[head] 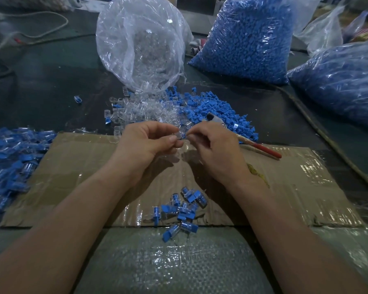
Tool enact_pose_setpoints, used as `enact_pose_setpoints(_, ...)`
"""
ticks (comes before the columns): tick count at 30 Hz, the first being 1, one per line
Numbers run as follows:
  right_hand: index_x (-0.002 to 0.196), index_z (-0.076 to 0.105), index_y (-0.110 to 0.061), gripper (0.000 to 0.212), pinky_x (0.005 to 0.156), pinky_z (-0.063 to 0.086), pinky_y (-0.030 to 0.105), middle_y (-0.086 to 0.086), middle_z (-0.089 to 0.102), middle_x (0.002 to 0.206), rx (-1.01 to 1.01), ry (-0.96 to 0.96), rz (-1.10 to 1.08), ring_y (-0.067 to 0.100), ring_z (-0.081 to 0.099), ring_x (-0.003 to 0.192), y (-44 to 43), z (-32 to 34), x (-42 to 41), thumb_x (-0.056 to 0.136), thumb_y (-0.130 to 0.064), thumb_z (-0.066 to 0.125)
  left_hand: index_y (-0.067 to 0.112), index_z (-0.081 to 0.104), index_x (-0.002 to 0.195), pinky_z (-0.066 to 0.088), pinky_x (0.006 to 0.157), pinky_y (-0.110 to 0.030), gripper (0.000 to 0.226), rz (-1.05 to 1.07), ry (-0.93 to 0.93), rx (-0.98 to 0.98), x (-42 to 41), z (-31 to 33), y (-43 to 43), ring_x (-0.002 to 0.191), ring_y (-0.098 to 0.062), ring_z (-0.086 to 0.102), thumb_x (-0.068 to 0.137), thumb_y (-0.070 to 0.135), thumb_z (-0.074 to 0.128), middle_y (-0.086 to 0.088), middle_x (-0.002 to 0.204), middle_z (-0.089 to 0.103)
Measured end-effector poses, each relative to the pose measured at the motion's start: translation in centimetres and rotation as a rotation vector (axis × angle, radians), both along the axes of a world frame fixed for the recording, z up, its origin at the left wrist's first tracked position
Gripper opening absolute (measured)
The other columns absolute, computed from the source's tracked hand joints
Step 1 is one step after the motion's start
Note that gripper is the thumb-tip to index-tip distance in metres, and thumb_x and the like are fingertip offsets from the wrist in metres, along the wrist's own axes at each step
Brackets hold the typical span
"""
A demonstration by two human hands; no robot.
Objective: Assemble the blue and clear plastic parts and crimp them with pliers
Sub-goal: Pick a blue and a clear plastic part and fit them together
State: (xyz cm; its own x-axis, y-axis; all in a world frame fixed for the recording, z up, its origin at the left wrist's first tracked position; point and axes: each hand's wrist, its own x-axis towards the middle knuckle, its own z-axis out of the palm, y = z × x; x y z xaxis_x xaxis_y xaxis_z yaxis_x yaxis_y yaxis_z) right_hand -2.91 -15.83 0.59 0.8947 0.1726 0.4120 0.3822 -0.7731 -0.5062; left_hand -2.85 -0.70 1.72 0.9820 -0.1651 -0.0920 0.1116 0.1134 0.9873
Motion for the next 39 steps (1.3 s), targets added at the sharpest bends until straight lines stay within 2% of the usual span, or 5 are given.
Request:
enact_pose_setpoints(4, 0.078, 0.055, -0.030, 0.022, 0.066, 0.047, 0.012, -0.012, 0.056, 0.075, 0.406, 0.116, -0.031, -0.002, 0.055, 0.071, 0.0, 0.6, -0.6, 0.088, -0.010, 0.056, 0.007, 0.065, 0.084, 0.054, 0.055, -0.018, 0.015, 0.006, -0.009, 0.052, 0.1, -0.1, 0.1, 0.065, -0.011, 0.068, 0.078, -0.005, 0.060, -0.006, 0.074, 0.072)
enact_pose_setpoints(9, 0.081, 0.057, -0.017, 0.019, 0.058, 0.050, 0.014, 0.000, 0.064, 0.073, 0.809, 0.236, 0.026, 0.005, 0.064, 0.063, 0.3, 1.3, -1.1, 0.087, 0.001, 0.055, 0.009, 0.067, 0.080, 0.053, 0.060, -0.017, 0.017, 0.016, -0.026, 0.028, 0.3, -0.4, 0.0, 0.068, -0.013, 0.067, 0.065, 0.001, 0.067, -0.007, 0.073, 0.072)
enact_pose_setpoints(25, 0.075, 0.055, -0.032, 0.030, 0.068, 0.051, 0.022, -0.017, 0.059, 0.074, 0.515, 0.193, 0.114, 0.004, 0.055, 0.071, 0.2, 0.8, -0.9, 0.086, -0.004, 0.056, 0.007, 0.066, 0.082, 0.057, 0.062, -0.024, 0.029, -0.059, -0.029, -0.079, 0.3, -0.8, 0.2, 0.072, -0.021, 0.070, 0.054, 0.003, 0.066, -0.005, 0.073, 0.071)
enact_pose_setpoints(33, 0.077, 0.055, -0.033, 0.030, 0.075, 0.052, 0.032, -0.006, 0.058, 0.081, 0.475, 0.186, 0.134, 0.016, 0.058, 0.080, 0.2, 0.7, -1.0, 0.085, -0.004, 0.058, 0.012, 0.066, 0.094, 0.056, 0.064, -0.021, 0.037, -0.201, -0.049, -0.075, 0.2, -0.6, 0.1, 0.068, -0.015, 0.069, 0.059, 0.001, 0.061, -0.001, 0.069, 0.068)
enact_pose_setpoints(39, 0.079, 0.060, -0.032, 0.024, 0.072, 0.050, 0.023, -0.009, 0.060, 0.081, 0.531, 0.208, 0.133, 0.004, 0.055, 0.076, 0.2, 0.7, -1.0, 0.086, -0.009, 0.059, 0.015, 0.068, 0.085, 0.058, 0.057, -0.027, 0.030, -0.129, -0.101, 0.020, 0.1, -0.5, 0.1, 0.064, -0.016, 0.068, 0.062, -0.004, 0.067, -0.005, 0.074, 0.068)
